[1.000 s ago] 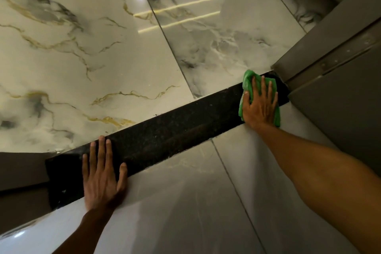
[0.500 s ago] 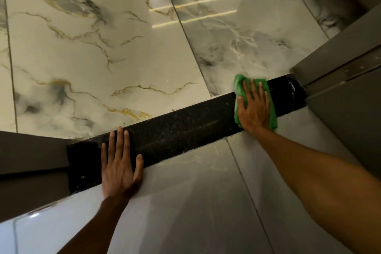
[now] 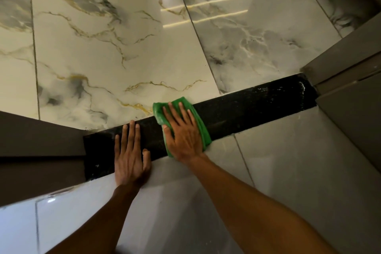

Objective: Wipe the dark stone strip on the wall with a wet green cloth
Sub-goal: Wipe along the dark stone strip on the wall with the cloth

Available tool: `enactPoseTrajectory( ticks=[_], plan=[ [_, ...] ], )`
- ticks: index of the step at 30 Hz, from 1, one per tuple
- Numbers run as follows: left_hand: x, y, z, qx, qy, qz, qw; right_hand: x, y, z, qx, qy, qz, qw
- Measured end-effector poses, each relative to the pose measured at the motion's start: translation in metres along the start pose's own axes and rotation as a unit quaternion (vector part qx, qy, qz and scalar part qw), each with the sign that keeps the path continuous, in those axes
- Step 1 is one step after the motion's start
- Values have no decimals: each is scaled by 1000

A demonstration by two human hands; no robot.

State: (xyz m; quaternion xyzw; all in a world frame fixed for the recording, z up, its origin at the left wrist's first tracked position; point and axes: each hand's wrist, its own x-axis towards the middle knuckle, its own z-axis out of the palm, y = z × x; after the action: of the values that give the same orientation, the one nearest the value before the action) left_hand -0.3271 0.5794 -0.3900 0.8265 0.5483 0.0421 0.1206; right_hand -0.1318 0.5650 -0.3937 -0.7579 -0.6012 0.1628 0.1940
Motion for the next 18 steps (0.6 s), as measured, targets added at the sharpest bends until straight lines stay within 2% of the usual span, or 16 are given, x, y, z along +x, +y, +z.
enactPoseTrajectory(
  ticks=[4, 10, 18],
  plan=[
    [0, 2, -2, -8, 2, 3, 1000, -4, -14, 4, 24, -17, -51, 998],
    [0, 0, 2, -9, 0, 8, 1000, -20, 16, -12, 7, -12, -150, 989],
    [0, -3, 4, -2, -6, 8, 1000, -33, 81, -41, -29, 63, 8, 998]
  ],
)
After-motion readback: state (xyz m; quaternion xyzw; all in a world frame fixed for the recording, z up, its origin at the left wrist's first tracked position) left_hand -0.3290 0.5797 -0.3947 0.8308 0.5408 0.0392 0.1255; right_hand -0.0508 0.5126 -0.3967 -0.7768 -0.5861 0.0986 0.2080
